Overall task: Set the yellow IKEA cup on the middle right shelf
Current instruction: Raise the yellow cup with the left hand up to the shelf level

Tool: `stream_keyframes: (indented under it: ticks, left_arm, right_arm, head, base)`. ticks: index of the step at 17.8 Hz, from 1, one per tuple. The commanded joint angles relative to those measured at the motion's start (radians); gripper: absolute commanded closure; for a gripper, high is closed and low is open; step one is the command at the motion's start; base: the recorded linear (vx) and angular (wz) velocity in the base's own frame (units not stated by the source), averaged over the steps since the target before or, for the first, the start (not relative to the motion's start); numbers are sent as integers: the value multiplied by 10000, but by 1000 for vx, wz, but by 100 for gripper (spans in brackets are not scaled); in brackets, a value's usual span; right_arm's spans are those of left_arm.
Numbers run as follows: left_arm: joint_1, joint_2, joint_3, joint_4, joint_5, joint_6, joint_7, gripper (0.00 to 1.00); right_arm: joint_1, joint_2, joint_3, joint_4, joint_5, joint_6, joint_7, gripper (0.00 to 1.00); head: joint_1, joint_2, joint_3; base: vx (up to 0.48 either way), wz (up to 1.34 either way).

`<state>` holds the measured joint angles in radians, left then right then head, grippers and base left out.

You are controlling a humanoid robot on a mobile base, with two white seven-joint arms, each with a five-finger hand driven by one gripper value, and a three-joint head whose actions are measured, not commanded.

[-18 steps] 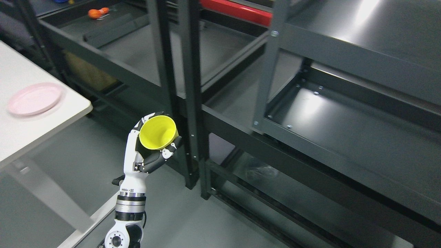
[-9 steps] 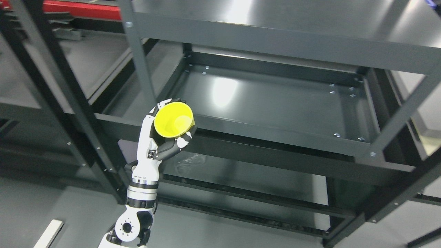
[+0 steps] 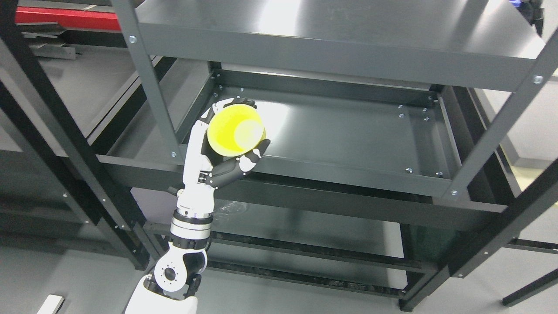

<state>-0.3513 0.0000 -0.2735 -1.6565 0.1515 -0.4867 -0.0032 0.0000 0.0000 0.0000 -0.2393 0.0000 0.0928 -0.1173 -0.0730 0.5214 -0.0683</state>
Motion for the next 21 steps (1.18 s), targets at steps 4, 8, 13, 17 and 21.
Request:
stream_keyframes:
  ticks: [4, 8, 13, 17, 21]
  left_arm:
    - [-766, 174, -1591, -1199, -27, -346, -29, 98]
    - [-1730, 174, -2141, -1199, -27, -578, -60, 98]
    - [-3937, 174, -2190, -1122, -12, -487, 47, 98]
    - [-5443, 174, -2097, -846, 324, 568, 491, 98]
    - [-6639, 174, -1623, -754, 1259, 3951, 2587, 98]
  right_arm:
    - [138, -175, 169, 0, -245, 7, 8, 1]
    - [138, -175, 169, 0, -245, 7, 8, 1]
    - [138, -175, 169, 0, -245, 7, 8, 1]
    - [138, -175, 169, 0, -245, 7, 8, 1]
    - [138, -175, 169, 0, -245, 7, 8, 1]
  head:
    - [0, 0, 0]
    - [0, 0, 0]
    - [0, 0, 0]
    - [0, -2, 0]
    - [0, -2, 0]
  base:
    - [9, -133]
    - [-4, 30]
    - [6, 32]
    - [23, -67]
    - [37, -78]
